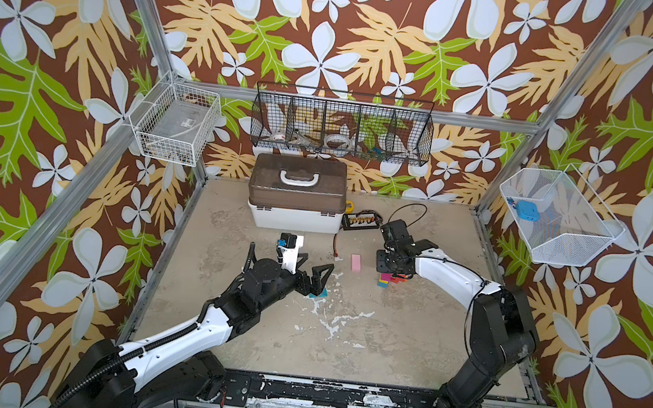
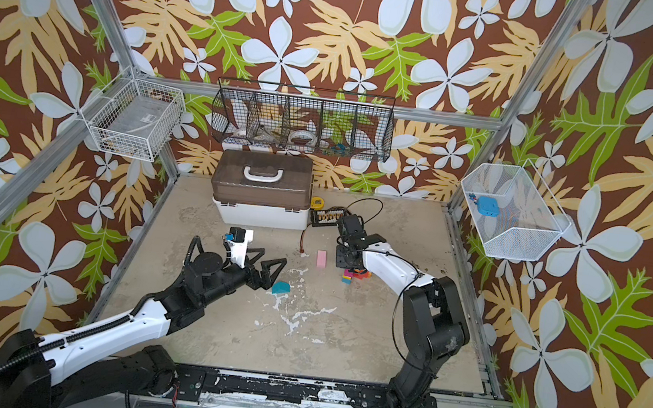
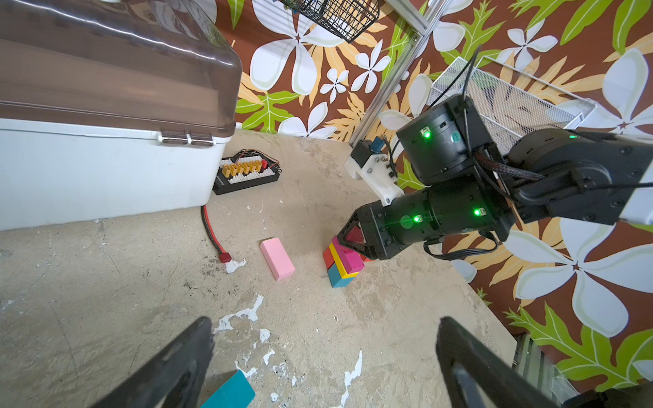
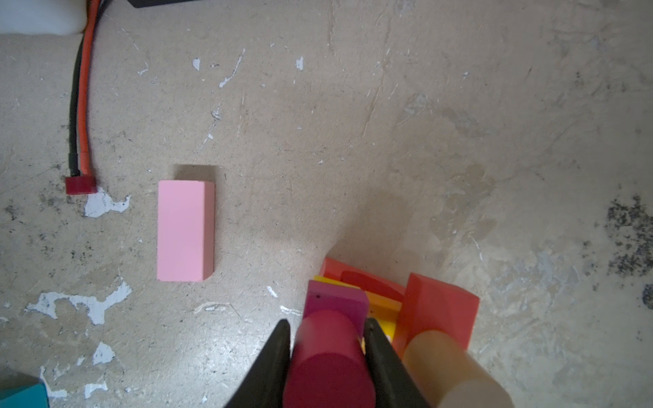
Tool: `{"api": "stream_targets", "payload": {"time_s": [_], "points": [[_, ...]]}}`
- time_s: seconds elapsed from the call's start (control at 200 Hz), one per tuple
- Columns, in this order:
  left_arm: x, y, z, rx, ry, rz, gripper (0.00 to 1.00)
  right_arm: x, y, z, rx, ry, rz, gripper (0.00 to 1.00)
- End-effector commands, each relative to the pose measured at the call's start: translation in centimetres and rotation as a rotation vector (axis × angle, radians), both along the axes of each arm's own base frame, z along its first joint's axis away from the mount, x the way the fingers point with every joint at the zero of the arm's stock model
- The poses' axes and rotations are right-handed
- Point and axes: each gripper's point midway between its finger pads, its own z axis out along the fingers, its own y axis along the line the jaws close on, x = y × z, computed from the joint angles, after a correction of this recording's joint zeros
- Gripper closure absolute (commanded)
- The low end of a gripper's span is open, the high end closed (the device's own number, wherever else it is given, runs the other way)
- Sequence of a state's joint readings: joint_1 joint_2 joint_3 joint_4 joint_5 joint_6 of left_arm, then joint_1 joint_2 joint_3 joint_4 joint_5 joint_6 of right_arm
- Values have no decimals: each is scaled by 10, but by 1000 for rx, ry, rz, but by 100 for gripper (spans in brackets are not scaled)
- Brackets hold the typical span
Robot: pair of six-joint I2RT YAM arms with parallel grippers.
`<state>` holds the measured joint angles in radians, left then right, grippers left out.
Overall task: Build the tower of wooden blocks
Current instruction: 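Lower the magenta cylinder upright onto the stack beside the wooden cylinder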
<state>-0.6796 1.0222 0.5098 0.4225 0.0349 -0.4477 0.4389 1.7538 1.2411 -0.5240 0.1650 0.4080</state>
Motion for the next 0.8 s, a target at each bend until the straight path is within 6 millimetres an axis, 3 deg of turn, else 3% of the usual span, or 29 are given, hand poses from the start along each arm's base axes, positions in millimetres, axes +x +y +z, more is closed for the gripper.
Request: {"api": "stream_targets", "payload": {"time_s": [0.0,0.797], "points": [[0,-1,5,-12,-13,-5,0,-1,-2,1,-9,1,-2,64],[0,-1,5,-11,-14,-5,0,-2,-6,5,-21,-11,-15,59]]}}
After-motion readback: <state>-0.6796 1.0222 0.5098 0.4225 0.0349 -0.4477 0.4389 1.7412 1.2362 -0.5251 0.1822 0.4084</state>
